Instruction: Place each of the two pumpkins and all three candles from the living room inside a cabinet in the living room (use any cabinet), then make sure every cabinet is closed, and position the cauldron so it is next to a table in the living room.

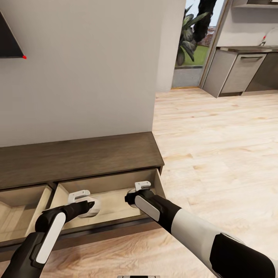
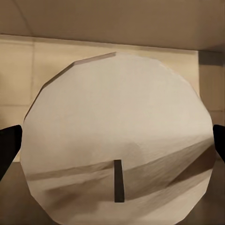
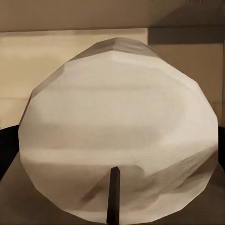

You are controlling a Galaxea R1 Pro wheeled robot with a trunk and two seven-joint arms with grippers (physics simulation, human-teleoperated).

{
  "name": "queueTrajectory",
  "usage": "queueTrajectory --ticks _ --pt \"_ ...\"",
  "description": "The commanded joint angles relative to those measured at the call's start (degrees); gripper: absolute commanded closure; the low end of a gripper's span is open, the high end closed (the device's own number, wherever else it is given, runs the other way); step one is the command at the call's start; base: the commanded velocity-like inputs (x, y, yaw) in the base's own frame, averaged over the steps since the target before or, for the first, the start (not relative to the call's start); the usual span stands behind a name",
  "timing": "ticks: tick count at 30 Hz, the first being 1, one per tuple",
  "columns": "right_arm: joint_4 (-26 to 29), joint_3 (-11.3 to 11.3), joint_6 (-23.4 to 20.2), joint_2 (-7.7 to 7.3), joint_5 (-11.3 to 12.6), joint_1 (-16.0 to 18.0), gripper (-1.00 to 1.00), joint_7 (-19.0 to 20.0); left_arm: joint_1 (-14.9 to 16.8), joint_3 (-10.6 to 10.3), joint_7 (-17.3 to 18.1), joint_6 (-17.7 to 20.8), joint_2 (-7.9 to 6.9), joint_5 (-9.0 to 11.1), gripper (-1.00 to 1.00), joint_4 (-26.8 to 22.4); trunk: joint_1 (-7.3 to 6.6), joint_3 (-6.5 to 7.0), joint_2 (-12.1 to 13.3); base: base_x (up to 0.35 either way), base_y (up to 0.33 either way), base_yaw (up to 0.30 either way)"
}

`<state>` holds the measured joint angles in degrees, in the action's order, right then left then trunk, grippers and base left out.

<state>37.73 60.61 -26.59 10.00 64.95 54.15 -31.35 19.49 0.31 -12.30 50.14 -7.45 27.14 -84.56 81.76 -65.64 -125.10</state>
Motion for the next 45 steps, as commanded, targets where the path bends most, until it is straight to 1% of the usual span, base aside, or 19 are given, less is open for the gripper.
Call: queueTrajectory --ticks 1,4,9,12,16,20,26,37,45 --pt "0.1 0.2 0.1 0.0 0.4 0.1 1.0 -0.3 0.0 0.0 -0.4 0.2 -0.02 0.5 1.0 -0.1 -0.01 -0.05 0.0 0.0 0.0 0.0" --pt "1.0 0.4 2.0 0.0 0.3 0.1 1.0 -0.1 0.0 -0.1 -0.4 0.2 -0.02 0.5 1.0 -0.1 -0.01 -0.05 0.0 0.0 0.0 0.0" --pt "2.9 0.7 3.2 0.0 -0.1 0.1 1.0 0.8 0.0 -0.3 -0.4 0.2 -0.02 0.5 1.0 -0.1 -0.01 -0.05 0.0 0.0 0.0 0.0" --pt "3.2 0.7 3.5 0.0 -0.2 0.1 1.0 0.5 0.0 -0.3 -0.4 0.2 -0.02 0.5 1.0 -0.1 -0.01 -0.05 0.0 0.0 0.0 0.0" --pt "3.2 0.7 5.2 0.0 -0.1 0.1 1.0 0.1 0.0 -0.4 -0.4 0.2 -0.02 0.5 1.0 -0.1 -0.01 -0.05 0.0 0.0 0.0 0.0" --pt "3.1 0.7 5.9 0.0 0.1 0.1 1.0 0.1 0.0 -0.4 -0.4 0.2 -0.02 0.5 1.0 -0.1 -0.01 -0.05 0.0 0.0 0.0 0.098" --pt "3.1 0.7 6.0 0.0 0.2 0.1 1.0 0.2 0.0 -0.3 -0.3 0.2 -0.02 0.5 1.0 -0.1 -0.01 -0.05 0.0 0.0 0.0 0.236" --pt "3.2 0.8 6.0 0.0 0.3 0.1 1.0 0.6 0.0 -0.4 -0.6 0.2 -0.02 0.5 1.0 -0.1 -0.01 0.08 0.0 0.037 0.0 0.091" --pt "3.2 0.8 5.4 0.0 0.3 0.1 1.0 0.9 0.0 -0.4 -0.7 0.2 -0.02 0.5 1.0 0.0 -0.01 0.09 0.0 0.032 0.0 0.01"
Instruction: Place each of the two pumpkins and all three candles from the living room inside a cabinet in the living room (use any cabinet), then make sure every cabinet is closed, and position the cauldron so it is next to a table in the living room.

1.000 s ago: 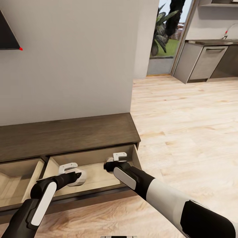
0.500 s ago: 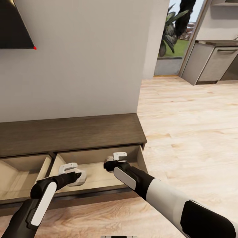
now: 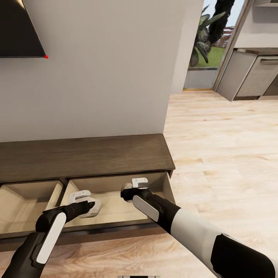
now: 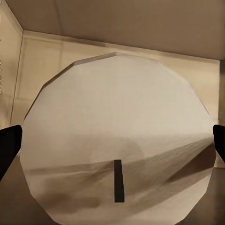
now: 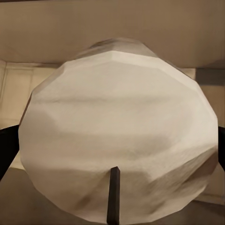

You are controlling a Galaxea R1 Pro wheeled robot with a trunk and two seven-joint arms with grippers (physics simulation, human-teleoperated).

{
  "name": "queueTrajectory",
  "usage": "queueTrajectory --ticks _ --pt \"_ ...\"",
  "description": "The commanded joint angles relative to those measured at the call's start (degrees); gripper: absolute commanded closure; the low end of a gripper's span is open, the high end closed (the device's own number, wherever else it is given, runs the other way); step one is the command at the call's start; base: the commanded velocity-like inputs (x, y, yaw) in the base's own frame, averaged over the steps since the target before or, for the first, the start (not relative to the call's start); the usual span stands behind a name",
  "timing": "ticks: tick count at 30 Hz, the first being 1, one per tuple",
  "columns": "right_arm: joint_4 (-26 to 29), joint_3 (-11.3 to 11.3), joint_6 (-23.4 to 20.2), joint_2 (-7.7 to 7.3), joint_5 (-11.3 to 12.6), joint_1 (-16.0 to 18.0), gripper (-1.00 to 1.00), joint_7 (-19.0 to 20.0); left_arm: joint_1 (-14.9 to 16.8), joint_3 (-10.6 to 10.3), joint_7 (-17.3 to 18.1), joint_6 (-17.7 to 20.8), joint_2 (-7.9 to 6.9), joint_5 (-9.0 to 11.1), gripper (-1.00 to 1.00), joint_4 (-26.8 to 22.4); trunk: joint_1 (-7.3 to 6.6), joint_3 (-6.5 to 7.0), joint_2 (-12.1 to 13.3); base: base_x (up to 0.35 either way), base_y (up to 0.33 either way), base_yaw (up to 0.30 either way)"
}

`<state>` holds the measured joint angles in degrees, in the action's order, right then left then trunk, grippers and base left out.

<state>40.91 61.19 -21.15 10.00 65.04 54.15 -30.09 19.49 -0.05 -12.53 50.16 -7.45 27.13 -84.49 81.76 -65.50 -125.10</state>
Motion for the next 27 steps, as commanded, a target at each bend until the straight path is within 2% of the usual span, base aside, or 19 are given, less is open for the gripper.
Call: queueTrajectory --ticks 1,5,9,14,27 --pt "0.0 0.2 -0.2 0.0 0.3 0.1 1.0 -0.3 0.0 0.0 -0.5 0.2 -0.02 0.5 1.0 -0.1 -0.01 -0.04 0.0 0.078 0.0 0.001" --pt "-0.2 0.2 -4.5 0.0 0.7 0.1 1.0 -0.4 0.0 0.1 -0.5 0.2 -0.02 0.5 1.0 0.0 -0.01 -0.04 0.0 0.101 0.0 0.0" --pt "-0.3 0.2 -6.5 0.0 3.4 0.1 1.0 -0.5 0.0 0.1 -0.5 0.2 -0.02 0.5 1.0 0.0 -0.01 -0.04 0.0 0.019 0.0 0.0" --pt "-0.2 0.2 -6.8 0.0 4.2 0.1 1.0 -0.5 0.0 0.1 -0.6 0.2 -0.02 0.5 1.0 0.0 -0.01 -0.04 0.0 0.002 0.056 0.0" --pt "-0.1 0.2 -7.1 0.0 4.3 0.1 1.0 -0.4 0.0 0.1 -0.2 0.2 -0.02 0.5 1.0 -0.1 -0.01 -0.04 0.0 0.028 0.006 0.0"
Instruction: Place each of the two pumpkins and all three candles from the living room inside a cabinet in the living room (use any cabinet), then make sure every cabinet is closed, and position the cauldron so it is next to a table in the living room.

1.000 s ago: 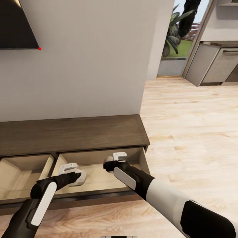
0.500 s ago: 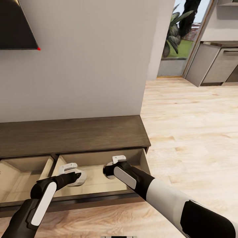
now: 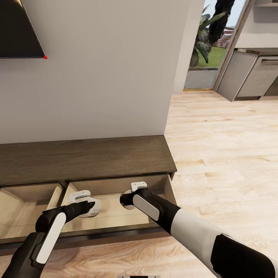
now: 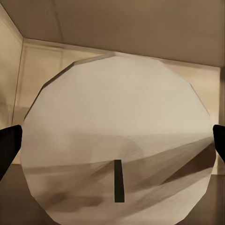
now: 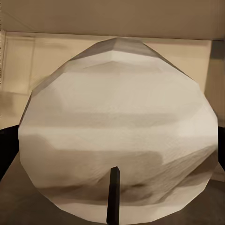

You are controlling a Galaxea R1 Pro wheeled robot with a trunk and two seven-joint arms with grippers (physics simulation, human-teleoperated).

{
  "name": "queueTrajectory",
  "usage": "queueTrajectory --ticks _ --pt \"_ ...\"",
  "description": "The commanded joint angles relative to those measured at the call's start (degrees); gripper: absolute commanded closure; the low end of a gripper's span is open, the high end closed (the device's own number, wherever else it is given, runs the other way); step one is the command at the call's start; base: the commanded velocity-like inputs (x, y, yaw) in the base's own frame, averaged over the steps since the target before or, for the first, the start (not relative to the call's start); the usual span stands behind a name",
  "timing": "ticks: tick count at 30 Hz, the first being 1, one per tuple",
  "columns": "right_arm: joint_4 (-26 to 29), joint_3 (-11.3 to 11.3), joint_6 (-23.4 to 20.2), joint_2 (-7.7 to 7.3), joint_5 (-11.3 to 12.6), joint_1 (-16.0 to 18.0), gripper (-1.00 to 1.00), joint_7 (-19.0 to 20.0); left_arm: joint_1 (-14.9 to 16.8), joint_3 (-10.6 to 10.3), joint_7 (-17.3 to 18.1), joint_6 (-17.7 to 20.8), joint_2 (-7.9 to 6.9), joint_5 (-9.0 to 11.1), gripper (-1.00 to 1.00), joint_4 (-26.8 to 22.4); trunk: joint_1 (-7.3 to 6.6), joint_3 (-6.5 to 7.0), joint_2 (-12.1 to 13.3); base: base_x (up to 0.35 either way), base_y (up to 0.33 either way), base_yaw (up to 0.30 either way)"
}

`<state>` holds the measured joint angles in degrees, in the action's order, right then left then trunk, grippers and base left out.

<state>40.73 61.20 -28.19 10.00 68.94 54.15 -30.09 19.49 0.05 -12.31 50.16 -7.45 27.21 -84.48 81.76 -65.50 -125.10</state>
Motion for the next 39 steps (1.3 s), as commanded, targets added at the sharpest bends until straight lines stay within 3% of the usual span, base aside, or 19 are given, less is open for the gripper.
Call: queueTrajectory --ticks 1,8,23,33,39 --pt "0.0 0.2 0.0 0.0 0.4 0.1 1.0 -0.4 0.0 0.0 -0.4 0.2 -0.02 0.5 1.0 -0.1 0.21 -0.22 -0.4 0.002 0.0 0.0" --pt "0.0 0.1 -2.1 0.0 0.4 0.1 1.0 -0.5 0.0 0.0 -0.7 0.2 -0.02 0.5 1.0 -0.1 1.75 -1.48 -3.2 0.0 0.0 0.0" --pt "0.1 0.1 -2.3 0.0 0.3 0.1 1.0 -0.4 0.0 -0.2 -0.9 0.2 -0.02 0.5 1.0 -0.1 5.04 -4.17 -9.2 0.0 0.0 0.0" --pt "0.2 0.1 -2.3 0.0 0.3 0.1 1.0 -0.3 0.0 -0.1 -0.9 0.2 -0.02 0.5 1.0 -0.1 5.04 -4.17 -9.2 0.004 0.0 0.0" --pt "0.2 0.1 -2.3 0.0 0.3 0.1 1.0 -0.2 0.0 -0.1 -1.0 0.2 -0.01 0.5 1.0 0.0 5.04 -4.17 -9.2 0.248 0.0 0.0"
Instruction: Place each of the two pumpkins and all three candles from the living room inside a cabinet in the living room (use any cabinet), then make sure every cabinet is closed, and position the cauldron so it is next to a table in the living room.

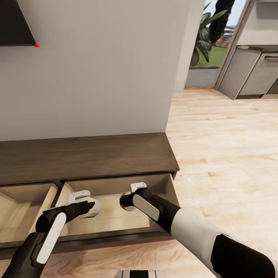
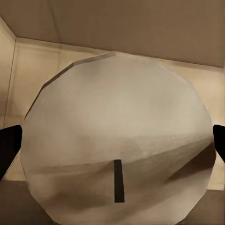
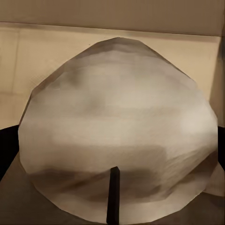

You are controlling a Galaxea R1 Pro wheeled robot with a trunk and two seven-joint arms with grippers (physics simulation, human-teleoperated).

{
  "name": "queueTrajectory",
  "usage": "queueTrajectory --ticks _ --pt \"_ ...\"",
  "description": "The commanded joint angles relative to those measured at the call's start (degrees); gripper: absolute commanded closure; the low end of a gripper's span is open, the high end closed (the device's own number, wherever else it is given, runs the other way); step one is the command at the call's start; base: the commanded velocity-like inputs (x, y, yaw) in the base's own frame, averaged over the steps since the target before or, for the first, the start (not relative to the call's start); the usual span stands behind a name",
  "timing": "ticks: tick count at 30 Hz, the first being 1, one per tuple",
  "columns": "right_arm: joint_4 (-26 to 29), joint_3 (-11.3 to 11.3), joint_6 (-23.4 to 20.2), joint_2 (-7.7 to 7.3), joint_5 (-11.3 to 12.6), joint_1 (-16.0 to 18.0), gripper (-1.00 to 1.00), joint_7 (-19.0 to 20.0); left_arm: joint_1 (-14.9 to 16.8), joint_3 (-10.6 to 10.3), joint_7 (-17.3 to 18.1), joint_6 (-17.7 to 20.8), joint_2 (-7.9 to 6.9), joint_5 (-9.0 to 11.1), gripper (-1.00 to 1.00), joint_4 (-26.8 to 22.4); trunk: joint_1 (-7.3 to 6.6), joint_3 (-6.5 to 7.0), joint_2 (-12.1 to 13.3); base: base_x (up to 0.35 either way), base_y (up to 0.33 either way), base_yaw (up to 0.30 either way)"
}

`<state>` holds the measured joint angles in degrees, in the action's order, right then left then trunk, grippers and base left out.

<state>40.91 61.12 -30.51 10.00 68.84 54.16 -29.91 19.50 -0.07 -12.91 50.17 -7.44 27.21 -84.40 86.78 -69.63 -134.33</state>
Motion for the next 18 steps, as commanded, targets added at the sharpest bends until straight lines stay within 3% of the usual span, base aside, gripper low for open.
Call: queueTrajectory --ticks 1,13,18 --pt "0.0 0.2 0.0 0.0 0.5 0.1 1.0 -0.4 0.0 0.0 -0.4 0.2 -0.02 0.5 1.0 -0.1 0.02 -0.05 0.0 0.259 0.0 0.0" --pt "0.0 0.2 0.0 0.0 0.5 0.1 1.0 -0.4 0.0 -0.1 -0.2 0.2 0.03 0.5 1.0 -0.2 0.02 -0.05 0.0 0.04 0.0 0.0" --pt "0.0 0.2 0.0 0.0 0.5 0.1 1.0 -0.4 0.0 -0.1 -0.4 0.2 -0.02 0.4 1.0 -0.2 1.12 -0.95 -2.0 0.0 0.0 0.0"
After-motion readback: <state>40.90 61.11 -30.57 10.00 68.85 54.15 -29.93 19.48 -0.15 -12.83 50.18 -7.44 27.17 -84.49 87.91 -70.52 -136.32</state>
